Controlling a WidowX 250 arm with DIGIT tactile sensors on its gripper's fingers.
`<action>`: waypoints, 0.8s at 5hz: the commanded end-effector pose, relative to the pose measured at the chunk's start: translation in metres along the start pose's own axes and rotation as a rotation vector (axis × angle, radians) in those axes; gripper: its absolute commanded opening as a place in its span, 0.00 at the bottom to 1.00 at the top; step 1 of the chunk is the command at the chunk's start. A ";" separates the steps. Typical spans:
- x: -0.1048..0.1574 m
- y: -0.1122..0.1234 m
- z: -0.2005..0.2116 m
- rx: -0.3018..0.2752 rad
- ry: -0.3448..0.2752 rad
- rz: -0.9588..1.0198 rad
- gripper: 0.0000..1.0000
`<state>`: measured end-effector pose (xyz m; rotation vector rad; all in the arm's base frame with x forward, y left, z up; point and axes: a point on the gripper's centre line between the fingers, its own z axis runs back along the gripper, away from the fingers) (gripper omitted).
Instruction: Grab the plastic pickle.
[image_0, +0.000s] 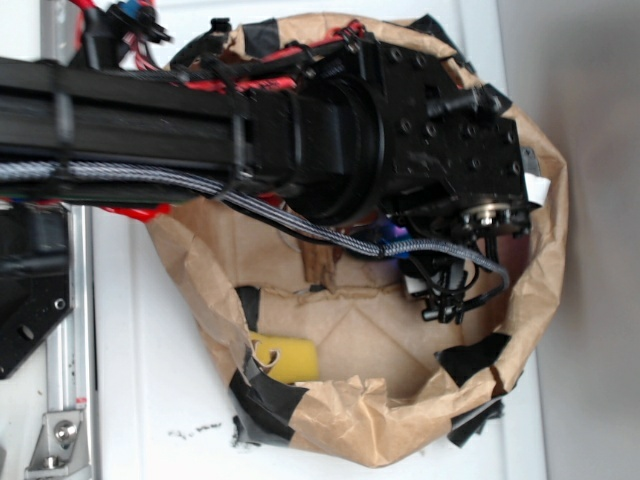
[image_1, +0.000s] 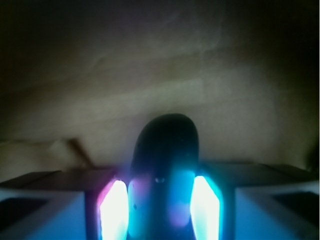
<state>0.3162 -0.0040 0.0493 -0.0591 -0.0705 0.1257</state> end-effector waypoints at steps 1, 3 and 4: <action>0.004 0.016 0.126 0.038 -0.225 -0.234 0.00; -0.011 -0.016 0.181 0.234 -0.232 -0.498 0.00; -0.023 -0.018 0.179 0.177 -0.226 -0.485 0.00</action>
